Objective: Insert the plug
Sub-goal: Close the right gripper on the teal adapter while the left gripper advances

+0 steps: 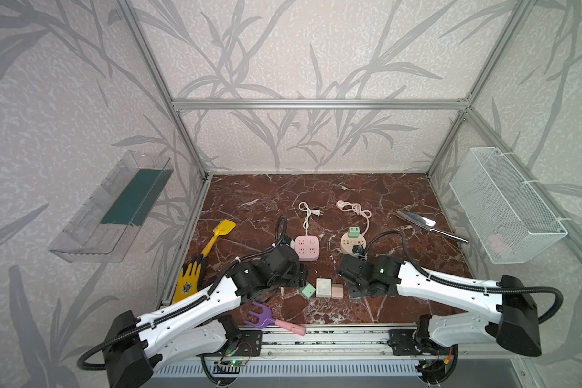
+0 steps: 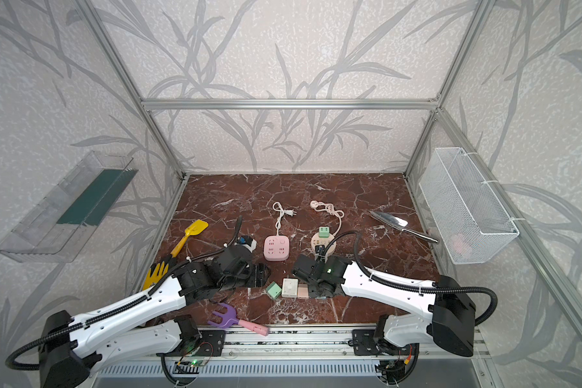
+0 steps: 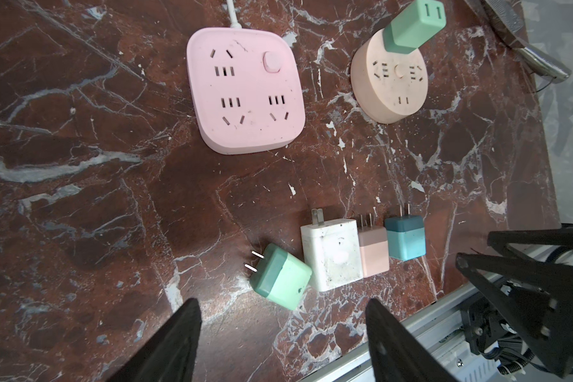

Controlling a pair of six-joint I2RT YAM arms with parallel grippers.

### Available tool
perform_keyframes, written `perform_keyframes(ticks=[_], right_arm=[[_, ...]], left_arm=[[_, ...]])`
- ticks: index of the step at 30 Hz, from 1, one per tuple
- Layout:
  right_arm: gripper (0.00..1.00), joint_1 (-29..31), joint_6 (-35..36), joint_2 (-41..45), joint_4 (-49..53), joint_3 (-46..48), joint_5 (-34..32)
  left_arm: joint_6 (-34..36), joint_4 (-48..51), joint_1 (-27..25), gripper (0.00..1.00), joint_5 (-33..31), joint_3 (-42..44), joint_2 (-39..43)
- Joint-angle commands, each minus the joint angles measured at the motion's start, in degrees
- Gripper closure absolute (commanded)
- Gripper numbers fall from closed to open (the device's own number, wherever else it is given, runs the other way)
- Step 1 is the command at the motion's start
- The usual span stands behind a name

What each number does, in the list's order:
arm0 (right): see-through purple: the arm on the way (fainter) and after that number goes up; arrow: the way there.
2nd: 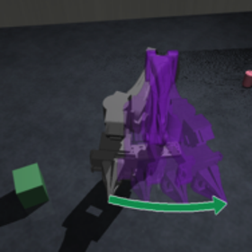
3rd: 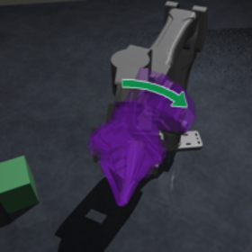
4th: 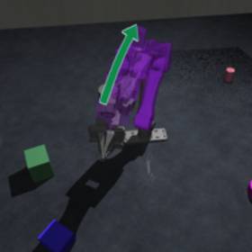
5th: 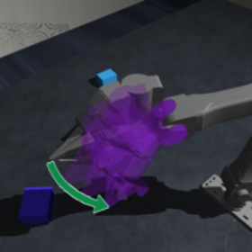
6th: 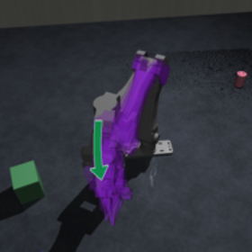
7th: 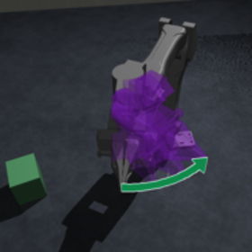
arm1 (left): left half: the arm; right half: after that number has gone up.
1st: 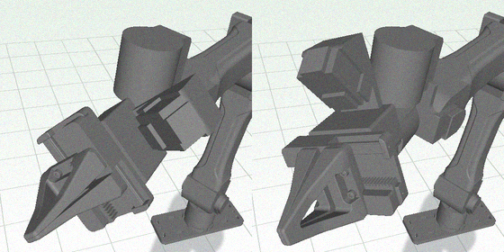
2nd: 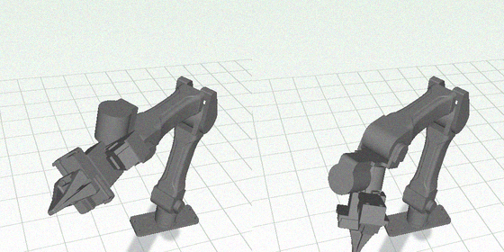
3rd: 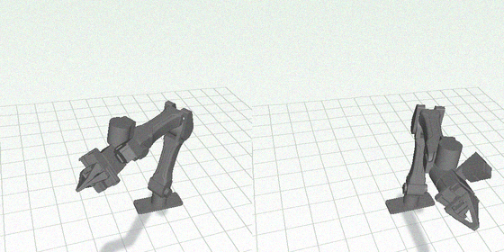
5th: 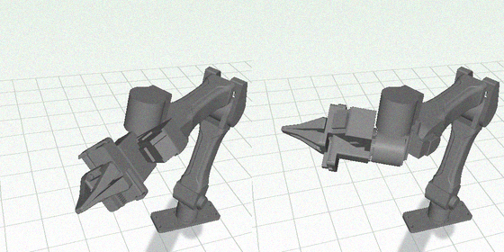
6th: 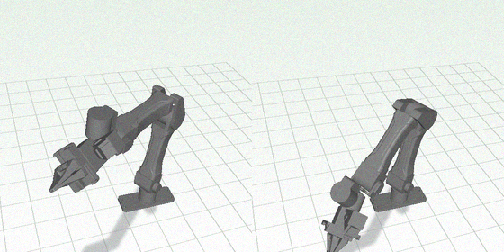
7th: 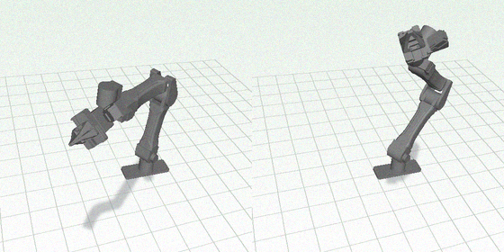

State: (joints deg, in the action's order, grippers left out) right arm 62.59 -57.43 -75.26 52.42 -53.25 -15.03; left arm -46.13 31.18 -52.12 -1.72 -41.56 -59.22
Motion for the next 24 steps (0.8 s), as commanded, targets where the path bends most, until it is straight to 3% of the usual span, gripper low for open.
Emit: perform_keyframes(ticks=[1,15,24], right_arm=[[0.47,0.43,-0.93,1.41,1.02,1.08,-2.37],[0.41,0.34,-1.34,-3.76,-5.68,3.69,-0.97],[0.48,-1.81,-2.59,-8.67,-7.03,4.12,0.95]], left_arm=[[-0.68,-1.27,-0.18,0.24,-1.12,-1.61,-1.64],[-0.84,-3.91,-0.19,0.23,-0.23,-2.13,-4.7],[-0.62,-5.74,-0.09,0.23,-1.62,-1.84,-3.03]])
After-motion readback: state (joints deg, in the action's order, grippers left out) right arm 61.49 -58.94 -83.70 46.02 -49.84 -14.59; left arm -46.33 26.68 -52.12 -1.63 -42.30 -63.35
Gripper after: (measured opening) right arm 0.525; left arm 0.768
